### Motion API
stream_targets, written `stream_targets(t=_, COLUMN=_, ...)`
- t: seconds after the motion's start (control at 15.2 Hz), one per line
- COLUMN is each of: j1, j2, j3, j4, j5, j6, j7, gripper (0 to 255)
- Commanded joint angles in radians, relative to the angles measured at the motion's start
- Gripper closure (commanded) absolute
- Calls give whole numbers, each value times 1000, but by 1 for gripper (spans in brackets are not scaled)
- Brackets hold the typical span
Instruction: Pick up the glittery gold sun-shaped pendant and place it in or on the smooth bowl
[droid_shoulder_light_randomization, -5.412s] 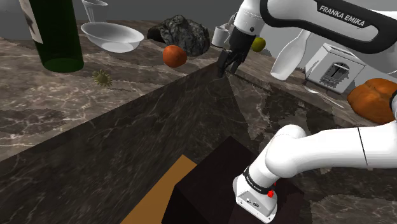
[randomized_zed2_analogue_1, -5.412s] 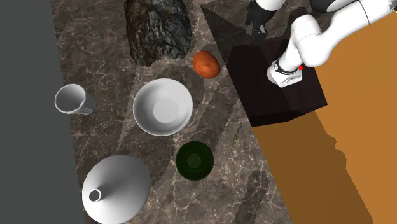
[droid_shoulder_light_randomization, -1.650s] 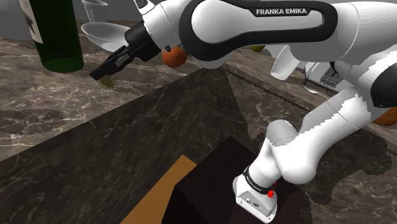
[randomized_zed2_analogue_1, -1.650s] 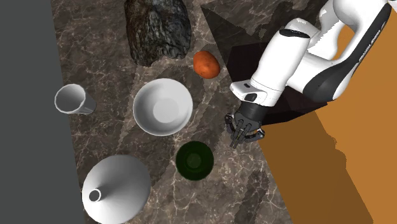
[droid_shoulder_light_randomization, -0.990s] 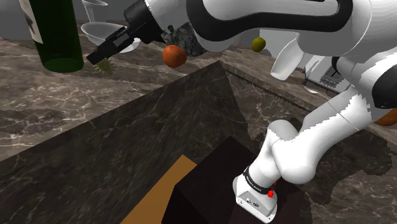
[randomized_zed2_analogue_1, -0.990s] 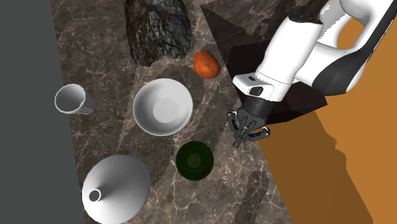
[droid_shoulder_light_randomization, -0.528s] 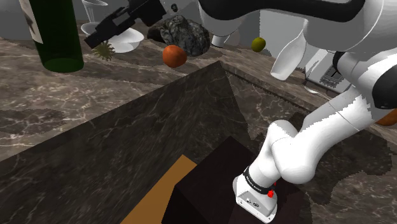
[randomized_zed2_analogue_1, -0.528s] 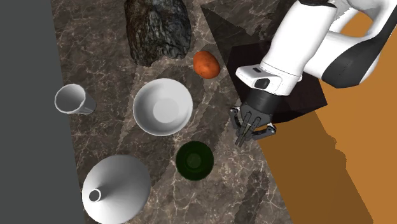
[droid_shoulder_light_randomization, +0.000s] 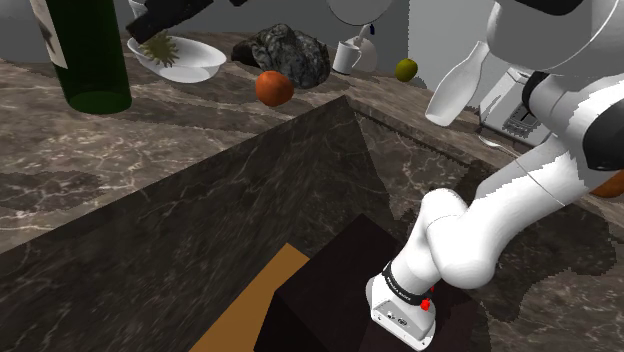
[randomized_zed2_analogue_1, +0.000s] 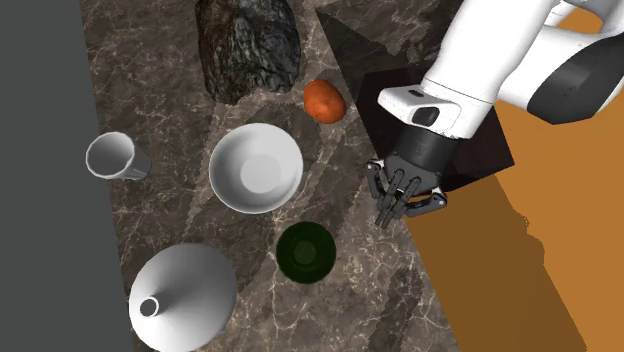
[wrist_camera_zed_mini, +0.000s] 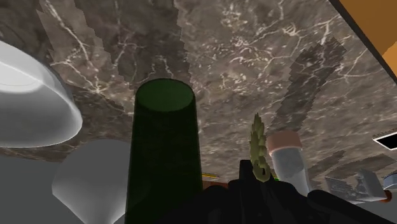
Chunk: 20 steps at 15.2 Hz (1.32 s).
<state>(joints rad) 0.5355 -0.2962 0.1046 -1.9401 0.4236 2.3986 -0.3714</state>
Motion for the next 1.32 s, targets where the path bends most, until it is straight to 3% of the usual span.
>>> stream_targets(t=0.0, j1=-3, j2=7, j3=0, j4=33, j5=-9, j6=-25, j7=12, gripper=255)
stream_targets(t=0.66, j1=-50, j2=173, j3=-150, j4=248, j5=88, j6=-154, j7=-192, gripper=255)
stream_targets(t=1.25, j1=-149, j2=427, j3=-258, j4=592, j5=204, j6=-340, j7=-339, gripper=255)
